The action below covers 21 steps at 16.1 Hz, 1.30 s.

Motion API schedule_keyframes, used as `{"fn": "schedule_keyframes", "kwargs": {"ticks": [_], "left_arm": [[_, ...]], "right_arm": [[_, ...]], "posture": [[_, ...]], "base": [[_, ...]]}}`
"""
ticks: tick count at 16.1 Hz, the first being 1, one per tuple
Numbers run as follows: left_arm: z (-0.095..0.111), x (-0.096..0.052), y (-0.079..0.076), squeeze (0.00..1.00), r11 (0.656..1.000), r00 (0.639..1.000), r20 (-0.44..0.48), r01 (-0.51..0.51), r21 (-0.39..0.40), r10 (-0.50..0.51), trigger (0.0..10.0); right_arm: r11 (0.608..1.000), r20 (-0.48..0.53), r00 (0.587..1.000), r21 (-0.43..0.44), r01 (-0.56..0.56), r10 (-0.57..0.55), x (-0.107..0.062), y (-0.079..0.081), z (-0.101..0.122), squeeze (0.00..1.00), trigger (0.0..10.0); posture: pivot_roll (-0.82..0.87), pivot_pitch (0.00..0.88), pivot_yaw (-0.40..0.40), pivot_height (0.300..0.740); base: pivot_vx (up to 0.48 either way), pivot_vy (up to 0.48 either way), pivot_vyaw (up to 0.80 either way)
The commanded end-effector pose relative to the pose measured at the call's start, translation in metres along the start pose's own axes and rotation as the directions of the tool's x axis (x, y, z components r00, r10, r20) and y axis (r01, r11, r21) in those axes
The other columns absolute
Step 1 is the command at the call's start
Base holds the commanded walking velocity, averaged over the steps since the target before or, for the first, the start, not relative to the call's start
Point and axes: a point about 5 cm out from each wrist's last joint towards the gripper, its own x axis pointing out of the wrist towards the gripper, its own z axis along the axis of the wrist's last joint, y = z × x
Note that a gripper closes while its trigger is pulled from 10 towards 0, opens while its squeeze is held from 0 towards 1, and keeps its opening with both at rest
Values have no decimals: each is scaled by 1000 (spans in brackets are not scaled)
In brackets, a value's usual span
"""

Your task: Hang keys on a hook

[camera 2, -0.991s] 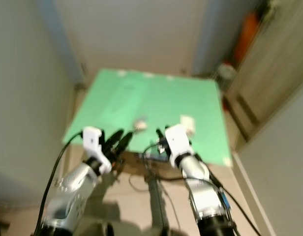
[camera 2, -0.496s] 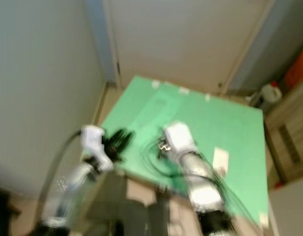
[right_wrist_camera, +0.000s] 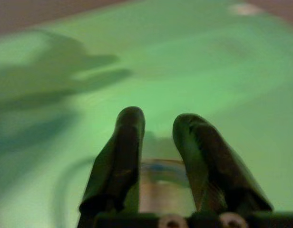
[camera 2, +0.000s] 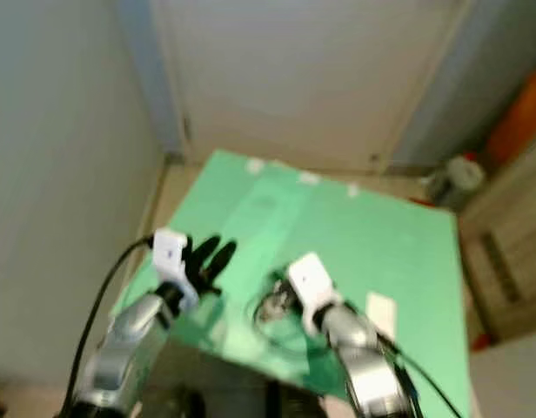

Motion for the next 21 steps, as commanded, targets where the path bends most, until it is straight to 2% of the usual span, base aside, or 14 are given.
{"fn": "schedule_keyframes", "kwargs": {"ticks": [1,3,5,7,8,10,15,16,17,18,19,21], "left_arm": [[-7,-2,-1,0,1000,999,-36,-11,0,11,10000],[-17,-7,1,0,999,996,-80,-36,17,38,10000],[-22,-10,1,0,999,994,-101,-41,28,44,10000],[-33,-18,2,0,997,988,-145,-35,62,44,10000],[-37,-22,3,0,997,986,-159,-34,69,44,10000],[-38,-23,3,0,996,985,-167,-30,78,43,10000],[-36,-24,1,0,996,987,-156,-15,82,28,10000],[-36,-24,0,0,997,988,-154,-10,78,22,10000],[-36,-24,0,0,997,988,-153,-8,78,20,10000],[-36,-23,-2,0,997,988,-153,-4,73,15,10000],[-36,-23,-3,0,998,988,-153,0,70,10,10000],[-37,-23,-5,0,998,988,-156,7,66,4,10000]], "right_arm": [[999,11,999,20,-45,45,-7,1,1,0,10000],[996,20,996,19,-93,92,-21,1,3,0,10000],[995,-66,994,-47,-90,87,-24,-1,-7,0,10000],[997,-135,991,-81,-16,5,-20,-4,-17,0,10000],[993,-123,991,-110,34,-47,-14,-6,-15,0,10000],[987,-84,988,-115,116,-127,-6,-10,-7,0,10000],[982,-96,984,-134,134,-147,-6,-8,-10,0,10000],[985,-94,986,-118,129,-141,-8,-8,-11,349,10000],[987,-84,989,-108,115,-124,-9,-6,-10,1000,10000],[998,-18,999,-39,45,-46,-13,2,0,1000,10000],[1000,10,1000,-24,7,-7,-16,6,5,1000,10000],[998,0,999,-47,-42,42,-21,10,6,1000,10000]], "posture": [[42,159,-5,740],[37,176,-6,740],[37,183,-8,740],[44,185,-5,740],[46,185,-4,740],[55,187,1,740],[56,186,5,740],[54,192,4,740],[54,192,4,740],[50,192,6,740],[50,192,6,740],[46,198,3,740]], "base": [[0,0,0],[0,0,0],[0,0,0],[0,0,0],[0,0,0],[0,0,0],[0,0,0],[0,0,0],[0,0,0],[0,0,0],[0,0,0],[0,0,0]]}}
